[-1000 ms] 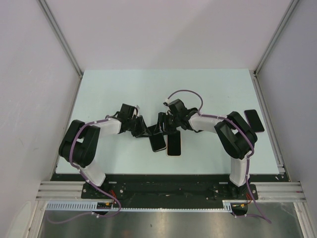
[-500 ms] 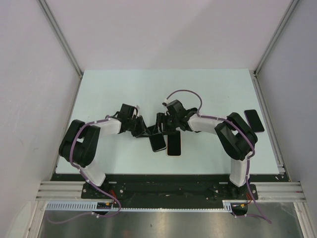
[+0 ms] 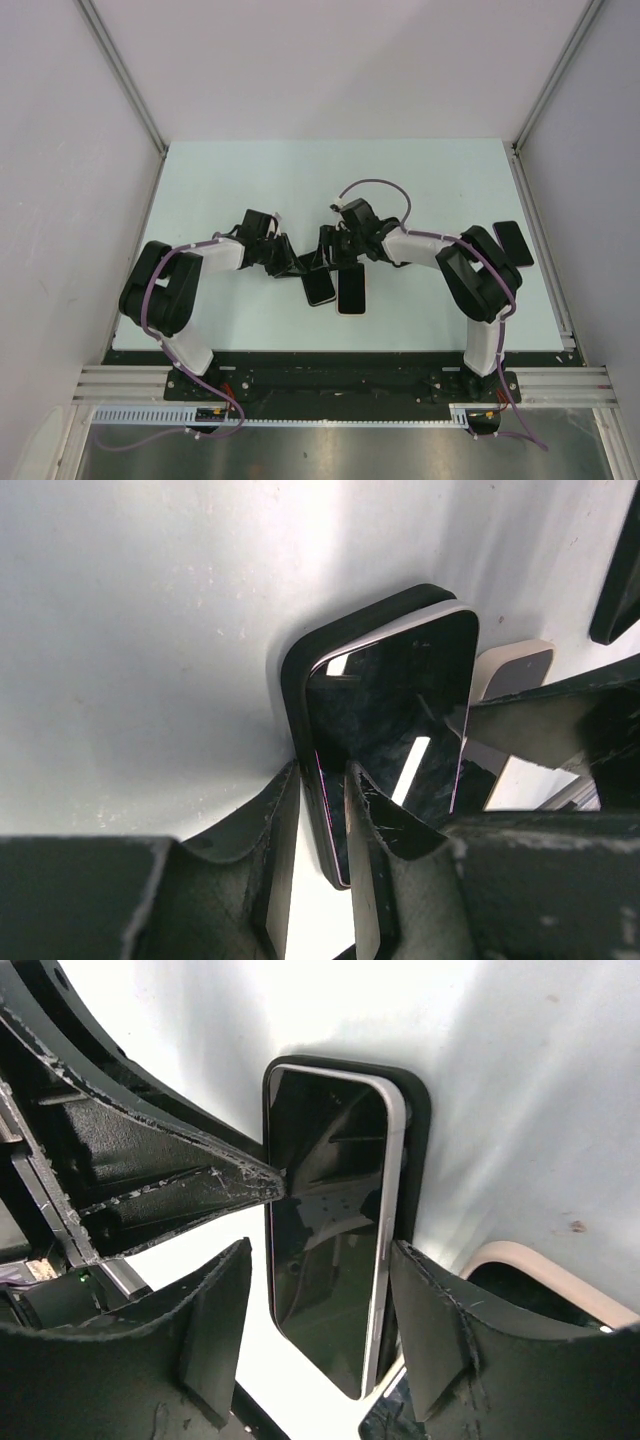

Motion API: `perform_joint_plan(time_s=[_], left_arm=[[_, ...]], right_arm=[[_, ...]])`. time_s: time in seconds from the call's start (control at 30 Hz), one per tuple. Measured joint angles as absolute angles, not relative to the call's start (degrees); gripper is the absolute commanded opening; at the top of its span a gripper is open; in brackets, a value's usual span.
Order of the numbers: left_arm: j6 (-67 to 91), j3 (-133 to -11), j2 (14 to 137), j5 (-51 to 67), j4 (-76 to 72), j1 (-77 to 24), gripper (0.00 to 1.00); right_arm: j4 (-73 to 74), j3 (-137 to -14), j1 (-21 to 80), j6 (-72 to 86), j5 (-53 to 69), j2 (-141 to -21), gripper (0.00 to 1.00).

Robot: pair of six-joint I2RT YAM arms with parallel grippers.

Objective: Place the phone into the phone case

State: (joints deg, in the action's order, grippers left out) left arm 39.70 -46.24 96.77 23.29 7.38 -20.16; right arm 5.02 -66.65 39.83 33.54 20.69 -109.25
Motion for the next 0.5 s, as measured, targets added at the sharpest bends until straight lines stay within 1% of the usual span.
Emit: perform_joint_plan(time_s=[0.2,0.27,0.5], left_arm=[[40.05,-46.26,96.88,23.29,7.38,-20.16,0.3],[40.12,-46.28,96.88,23.29,7.38,-20.16,0.31],[40.12,-46.52,97.01,23.33,7.64,-20.16,0.31]], right_arm=[[5.98,-66.54,36.1,32.32,20.6,-109.25,0.65],[5.93,-66.54,35.31,32.25,20.53,-109.23,0.65],[5.65,-66.54,35.64,31.66,20.6,-109.23,0.66]])
